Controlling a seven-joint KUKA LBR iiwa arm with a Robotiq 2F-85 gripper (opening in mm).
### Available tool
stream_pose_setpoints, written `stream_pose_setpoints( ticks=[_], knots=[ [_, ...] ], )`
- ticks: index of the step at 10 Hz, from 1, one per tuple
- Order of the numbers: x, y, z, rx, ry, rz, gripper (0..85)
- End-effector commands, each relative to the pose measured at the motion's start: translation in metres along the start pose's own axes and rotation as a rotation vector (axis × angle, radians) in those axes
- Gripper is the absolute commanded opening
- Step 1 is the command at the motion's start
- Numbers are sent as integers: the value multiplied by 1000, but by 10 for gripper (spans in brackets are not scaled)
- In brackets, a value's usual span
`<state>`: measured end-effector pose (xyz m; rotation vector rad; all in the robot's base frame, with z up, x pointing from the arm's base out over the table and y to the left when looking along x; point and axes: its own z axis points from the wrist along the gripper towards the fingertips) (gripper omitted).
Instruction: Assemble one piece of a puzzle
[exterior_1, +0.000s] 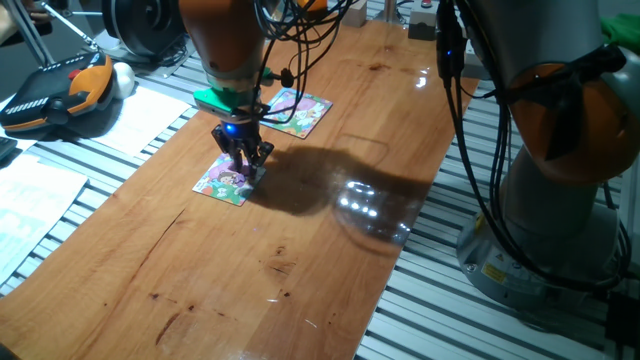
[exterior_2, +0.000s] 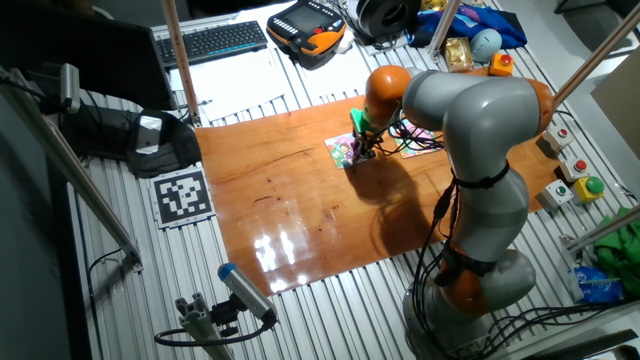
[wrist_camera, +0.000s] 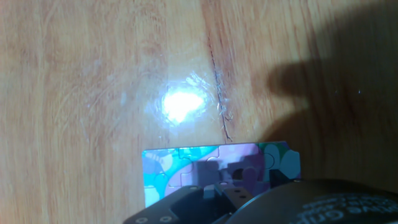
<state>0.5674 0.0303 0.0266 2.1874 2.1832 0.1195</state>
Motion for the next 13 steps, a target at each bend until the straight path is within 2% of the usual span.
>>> stream_pose_setpoints(
  ticks=[1,3,6,10,13],
  knots=[
    [0,0,0,0,0,0,0],
    [0,0,1,6,0,-3,0],
    [-1,1,1,37,-6,1,0],
    [0,1,2,50,9,2,0],
    [0,1,2,58,9,2,0]
  ],
)
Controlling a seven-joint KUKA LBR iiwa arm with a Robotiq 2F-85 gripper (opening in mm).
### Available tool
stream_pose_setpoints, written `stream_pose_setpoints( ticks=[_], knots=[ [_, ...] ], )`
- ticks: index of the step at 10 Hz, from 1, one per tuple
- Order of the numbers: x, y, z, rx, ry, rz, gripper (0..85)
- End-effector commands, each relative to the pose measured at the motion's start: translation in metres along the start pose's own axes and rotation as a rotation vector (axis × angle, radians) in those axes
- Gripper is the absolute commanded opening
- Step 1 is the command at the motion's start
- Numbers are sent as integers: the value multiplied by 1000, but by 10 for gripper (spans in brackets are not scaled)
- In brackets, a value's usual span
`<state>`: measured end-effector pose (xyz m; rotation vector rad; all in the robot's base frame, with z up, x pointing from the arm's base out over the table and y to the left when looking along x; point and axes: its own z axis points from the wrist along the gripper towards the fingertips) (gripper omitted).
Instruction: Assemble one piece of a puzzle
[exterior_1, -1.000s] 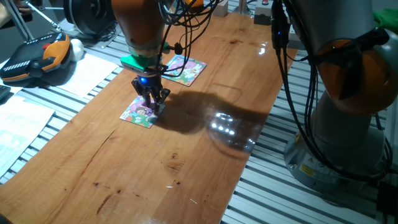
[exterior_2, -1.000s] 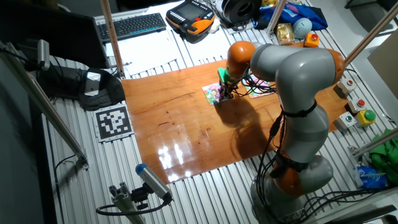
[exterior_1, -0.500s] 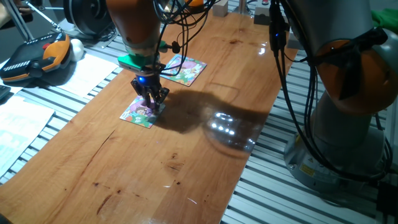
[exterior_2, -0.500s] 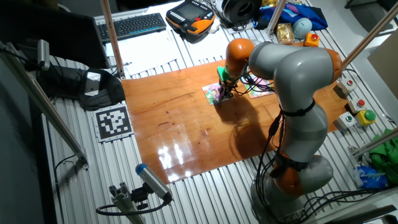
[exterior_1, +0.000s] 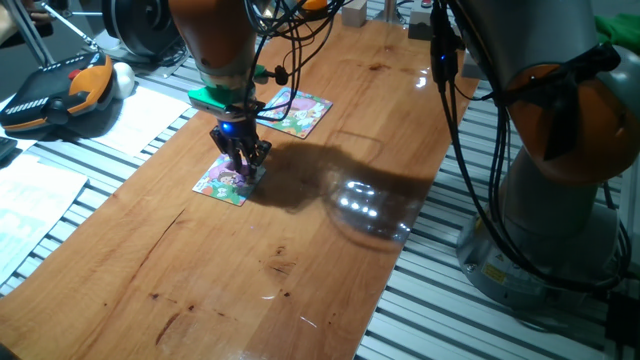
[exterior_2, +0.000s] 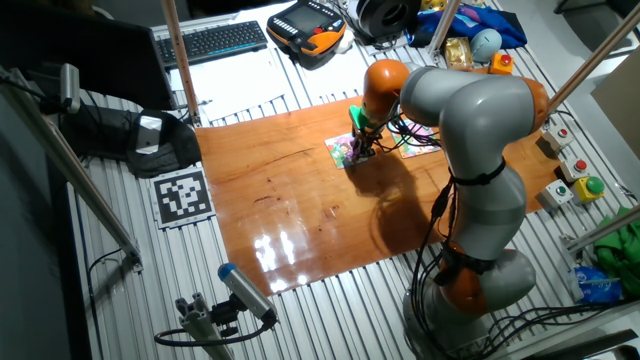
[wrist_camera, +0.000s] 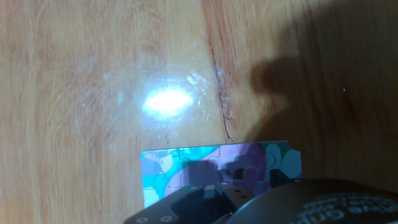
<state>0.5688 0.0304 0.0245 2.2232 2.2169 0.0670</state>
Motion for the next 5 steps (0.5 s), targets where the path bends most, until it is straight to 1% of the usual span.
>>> stream_pose_setpoints(
  ticks=[1,5],
  knots=[
    [0,0,0,0,0,0,0],
    [0,0,0,-8,0,-3,0]
  ],
)
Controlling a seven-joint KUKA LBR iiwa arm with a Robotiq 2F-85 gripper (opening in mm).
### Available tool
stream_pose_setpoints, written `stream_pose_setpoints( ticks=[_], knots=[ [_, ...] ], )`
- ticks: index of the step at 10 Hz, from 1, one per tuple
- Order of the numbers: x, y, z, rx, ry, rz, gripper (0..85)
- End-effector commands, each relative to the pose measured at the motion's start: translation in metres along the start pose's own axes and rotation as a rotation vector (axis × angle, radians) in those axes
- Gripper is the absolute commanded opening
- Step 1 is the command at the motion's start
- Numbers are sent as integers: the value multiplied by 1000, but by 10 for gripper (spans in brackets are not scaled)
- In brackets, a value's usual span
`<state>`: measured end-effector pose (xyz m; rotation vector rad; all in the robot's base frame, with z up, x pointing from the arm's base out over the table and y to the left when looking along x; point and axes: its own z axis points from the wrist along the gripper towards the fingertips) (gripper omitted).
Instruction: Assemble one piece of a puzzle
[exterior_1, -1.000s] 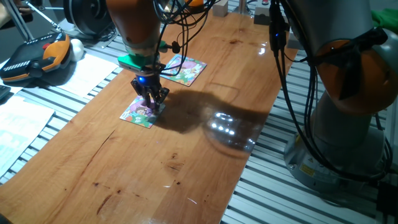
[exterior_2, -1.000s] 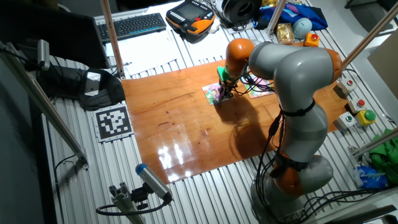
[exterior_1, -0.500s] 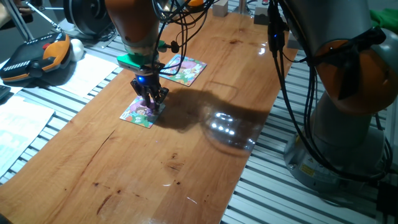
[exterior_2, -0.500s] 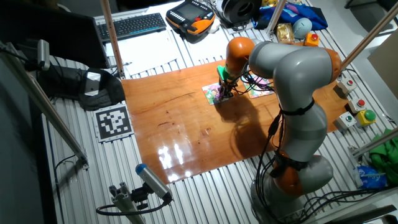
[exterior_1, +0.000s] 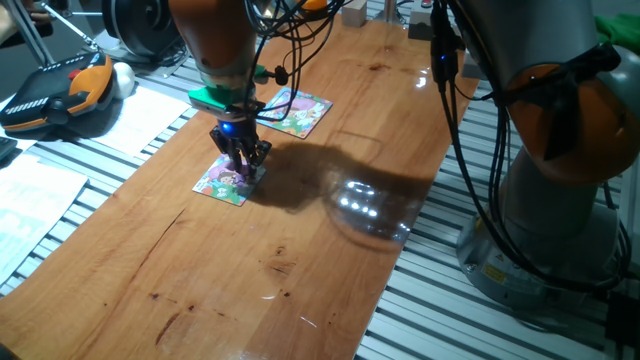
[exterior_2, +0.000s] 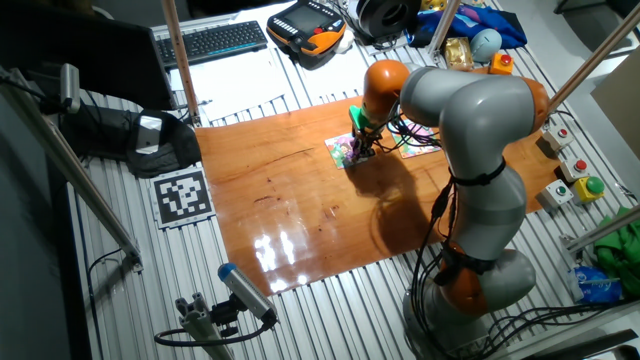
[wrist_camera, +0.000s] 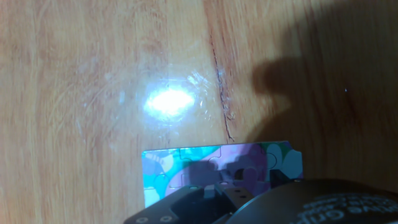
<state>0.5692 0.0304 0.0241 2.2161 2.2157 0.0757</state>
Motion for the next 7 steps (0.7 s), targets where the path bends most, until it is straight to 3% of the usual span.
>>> stream_pose_setpoints(
  ticks=[1,2,3,7],
  knots=[
    [0,0,0,0,0,1,0],
    [0,0,0,0,0,3,0],
    [0,0,0,-1,0,4,170],
    [0,0,0,-1,0,4,170]
  ],
)
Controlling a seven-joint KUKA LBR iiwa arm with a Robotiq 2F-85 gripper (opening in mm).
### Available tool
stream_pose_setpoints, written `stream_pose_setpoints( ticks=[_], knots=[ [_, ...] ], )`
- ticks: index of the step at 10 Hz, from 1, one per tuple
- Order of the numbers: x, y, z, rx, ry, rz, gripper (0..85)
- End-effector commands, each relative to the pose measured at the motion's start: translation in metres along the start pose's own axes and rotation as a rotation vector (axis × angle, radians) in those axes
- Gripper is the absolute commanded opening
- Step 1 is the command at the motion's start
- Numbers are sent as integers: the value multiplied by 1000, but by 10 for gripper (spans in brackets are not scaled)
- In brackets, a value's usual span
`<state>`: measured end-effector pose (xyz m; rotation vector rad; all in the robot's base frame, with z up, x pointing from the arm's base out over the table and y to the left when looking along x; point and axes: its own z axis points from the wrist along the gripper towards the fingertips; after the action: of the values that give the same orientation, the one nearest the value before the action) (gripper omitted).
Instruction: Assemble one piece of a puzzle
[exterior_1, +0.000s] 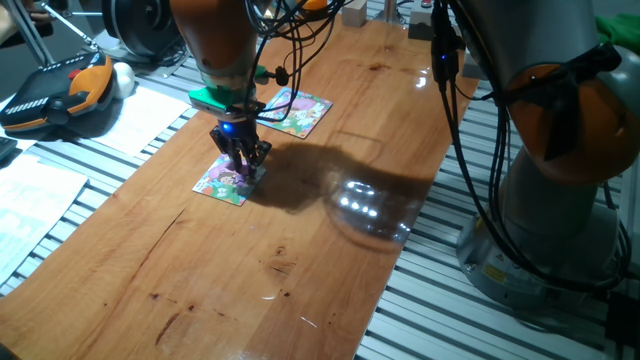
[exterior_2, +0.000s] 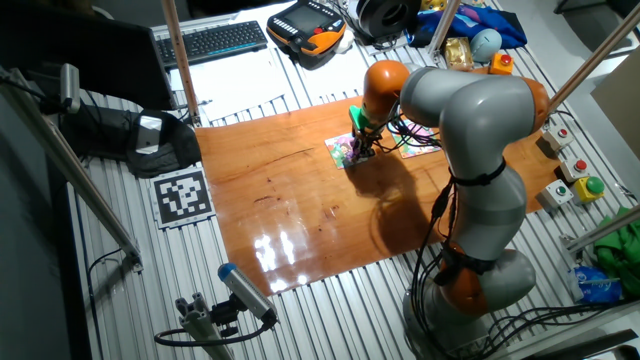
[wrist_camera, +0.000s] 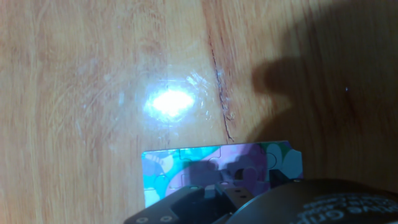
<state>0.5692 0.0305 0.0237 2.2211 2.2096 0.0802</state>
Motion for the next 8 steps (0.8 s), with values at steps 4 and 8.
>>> stream_pose_setpoints(
  ticks=[4,8],
  knots=[
    [0,0,0,-5,3,7,340],
    [0,0,-1,-17,5,15,510]
  ],
)
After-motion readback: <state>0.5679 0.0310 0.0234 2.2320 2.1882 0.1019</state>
